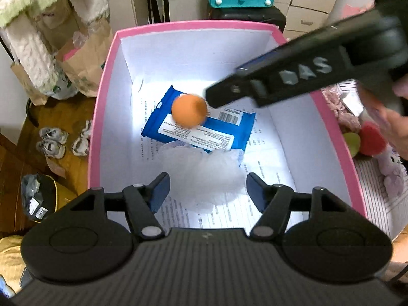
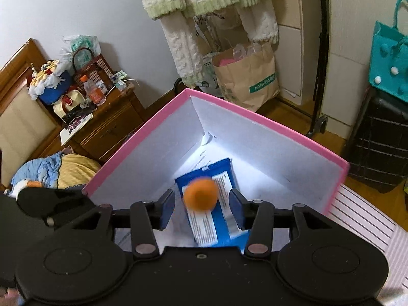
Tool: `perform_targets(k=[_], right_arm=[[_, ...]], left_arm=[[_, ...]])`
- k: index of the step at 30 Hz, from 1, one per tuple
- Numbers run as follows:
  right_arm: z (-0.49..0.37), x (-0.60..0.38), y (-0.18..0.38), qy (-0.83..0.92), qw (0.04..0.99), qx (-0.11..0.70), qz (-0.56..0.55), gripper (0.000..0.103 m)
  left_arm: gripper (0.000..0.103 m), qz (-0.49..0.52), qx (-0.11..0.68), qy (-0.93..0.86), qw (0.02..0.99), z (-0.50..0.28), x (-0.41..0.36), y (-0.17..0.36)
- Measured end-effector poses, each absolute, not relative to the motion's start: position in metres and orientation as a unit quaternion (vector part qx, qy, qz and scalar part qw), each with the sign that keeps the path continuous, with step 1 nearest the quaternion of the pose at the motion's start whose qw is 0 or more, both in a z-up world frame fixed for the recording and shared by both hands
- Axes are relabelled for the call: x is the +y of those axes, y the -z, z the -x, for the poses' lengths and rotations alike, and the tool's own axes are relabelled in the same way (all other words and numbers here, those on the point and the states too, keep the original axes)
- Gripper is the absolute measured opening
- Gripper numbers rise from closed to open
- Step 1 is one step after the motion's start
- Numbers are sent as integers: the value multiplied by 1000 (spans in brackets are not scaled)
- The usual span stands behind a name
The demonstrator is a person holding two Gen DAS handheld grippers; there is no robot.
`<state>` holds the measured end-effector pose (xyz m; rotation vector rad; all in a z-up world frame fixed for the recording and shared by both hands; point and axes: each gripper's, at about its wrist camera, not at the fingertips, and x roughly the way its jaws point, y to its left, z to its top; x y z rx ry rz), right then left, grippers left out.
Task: Organize soft objects
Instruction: 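Lift both tools away from the pink box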
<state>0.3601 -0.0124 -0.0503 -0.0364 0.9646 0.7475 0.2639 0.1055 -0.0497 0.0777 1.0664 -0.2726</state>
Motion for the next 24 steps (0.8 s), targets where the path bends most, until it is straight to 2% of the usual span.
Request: perform_targets(k=[3,17,24], right_arm=[[-342,-25,42,-350,826,442,23,52],[-254,-77,-1,-355,851,382,62,53],[-212,-98,-19,-356,860,357,77,53]], left_arm=[[80,-50,490,121,862,-252,105,40],[93,-104,458,90,878,-195,93,-7],[94,-98,457,113,877,-163,79,-28]])
